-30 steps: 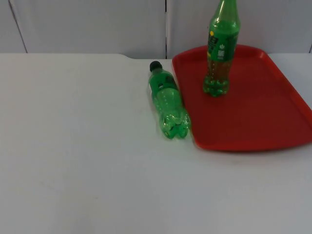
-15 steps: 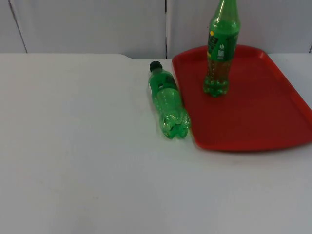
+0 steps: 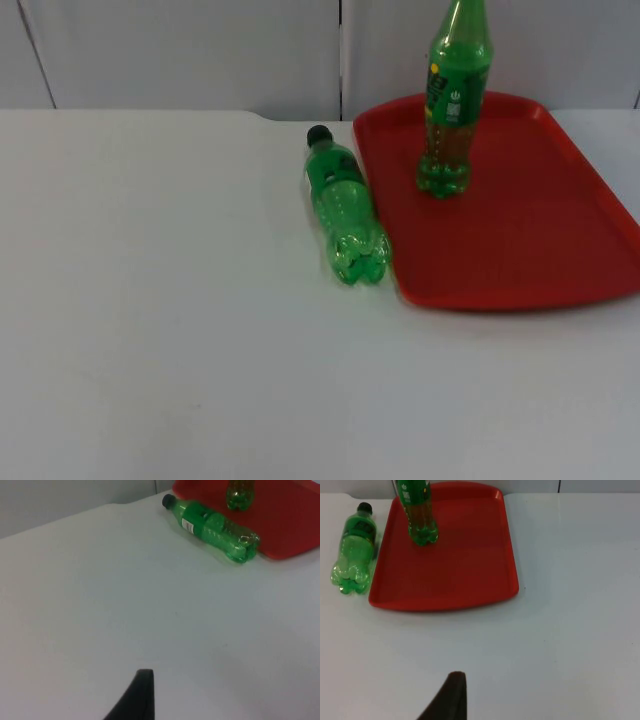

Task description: Place the bottle upright on the tray.

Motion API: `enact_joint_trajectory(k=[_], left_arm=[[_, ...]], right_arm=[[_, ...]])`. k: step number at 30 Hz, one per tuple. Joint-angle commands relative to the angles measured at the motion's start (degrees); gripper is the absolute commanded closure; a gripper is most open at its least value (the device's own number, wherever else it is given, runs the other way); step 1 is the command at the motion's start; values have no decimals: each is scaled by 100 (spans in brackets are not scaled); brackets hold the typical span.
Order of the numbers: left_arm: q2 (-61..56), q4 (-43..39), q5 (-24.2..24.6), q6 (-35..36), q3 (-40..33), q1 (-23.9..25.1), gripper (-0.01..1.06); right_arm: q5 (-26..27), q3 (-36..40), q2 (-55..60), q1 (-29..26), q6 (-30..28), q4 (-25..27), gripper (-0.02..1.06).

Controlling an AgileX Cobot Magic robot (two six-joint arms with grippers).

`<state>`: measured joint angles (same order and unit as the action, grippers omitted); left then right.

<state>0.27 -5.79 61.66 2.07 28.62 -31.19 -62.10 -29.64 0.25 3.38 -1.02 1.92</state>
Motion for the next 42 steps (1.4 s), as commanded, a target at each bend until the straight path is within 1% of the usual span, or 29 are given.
enact_joint_trajectory(k=[1, 9, 15, 19, 24, 25, 27, 30, 31, 33, 36, 37, 41, 42], left_arm=[[-27, -42, -3, -16, -32, -15, 0], [-27, -42, -3, -16, -32, -15, 0], [-27, -42, -3, -16, -32, -15, 0], [-27, -42, -3, -16, -32, -15, 0], [-27, -42, -3, -16, -32, -15, 0], [-27, -42, -3, -16, -32, -15, 0], [-27, -42, -3, -16, -32, -15, 0], [-27, -42, -3, -16, -32, -15, 0], [-27, -42, -3, -16, -32, -15, 0], [-27, -42, -3, -16, -32, -15, 0], [-27, -42, -3, -16, -32, -15, 0], [-27, -42, -3, -16, -32, -15, 0], [-27, -42, -3, -16, -32, -15, 0], [-27, -42, -3, -16, -32, -15, 0]], right_arm=[[38, 9, -25, -37, 9, 35, 0], [49, 9, -25, -37, 9, 35, 0], [113, -70, -25, -37, 9, 292, 1], [204, -279, 353, -37, 9, 336, 1], [209, -766, 1495, -37, 9, 381, 1], [209, -766, 1495, -37, 9, 381, 1], [209, -960, 2008, -37, -3, 487, 1], [209, -1245, 2842, -37, -50, 501, 1], [209, -1245, 2842, -37, -50, 501, 1], [209, -1422, 3443, -37, -142, 525, 1], [209, -1706, 4291, -37, -324, 717, 1], [209, -1706, 4291, -37, -324, 717, 1], [209, -1975, 5390, -25, -765, 1319, 1], [209, -1975, 5390, -25, -765, 1319, 1]])
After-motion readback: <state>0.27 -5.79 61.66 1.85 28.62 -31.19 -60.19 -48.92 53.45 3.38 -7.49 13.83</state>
